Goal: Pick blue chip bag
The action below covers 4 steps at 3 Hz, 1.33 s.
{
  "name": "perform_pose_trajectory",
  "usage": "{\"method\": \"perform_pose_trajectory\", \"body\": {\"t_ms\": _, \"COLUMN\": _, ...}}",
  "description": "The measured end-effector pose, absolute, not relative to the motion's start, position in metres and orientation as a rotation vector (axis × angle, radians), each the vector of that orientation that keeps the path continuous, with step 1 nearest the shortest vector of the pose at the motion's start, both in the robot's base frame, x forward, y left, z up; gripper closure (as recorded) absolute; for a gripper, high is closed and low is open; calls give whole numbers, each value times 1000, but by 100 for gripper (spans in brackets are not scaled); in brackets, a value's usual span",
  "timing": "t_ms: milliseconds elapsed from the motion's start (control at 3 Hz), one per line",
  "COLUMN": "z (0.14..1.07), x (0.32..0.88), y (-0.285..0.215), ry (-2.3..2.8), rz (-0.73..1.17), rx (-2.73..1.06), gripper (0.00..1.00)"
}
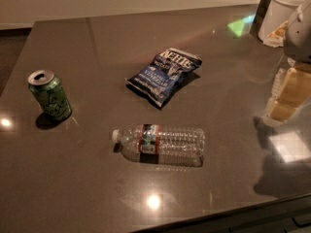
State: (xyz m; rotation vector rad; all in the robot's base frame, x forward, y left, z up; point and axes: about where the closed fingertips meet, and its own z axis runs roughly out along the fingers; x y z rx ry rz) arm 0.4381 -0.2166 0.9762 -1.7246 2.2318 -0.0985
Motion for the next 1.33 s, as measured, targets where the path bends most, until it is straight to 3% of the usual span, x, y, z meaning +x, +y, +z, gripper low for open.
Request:
{"method": "perform_pose_trajectory", "body": {"t_ms": 667, "z": 972, "x": 470, "y": -206, "ry": 2199, "rz": -64, "rx": -1706, "gripper": 0}}
{"method": "perform_pose_trajectory", "body": {"t_ms": 1333, "z": 949, "x": 546, "y": -188, "ry": 2185, "rz": 53, "rx": -1607, "gripper": 0}}
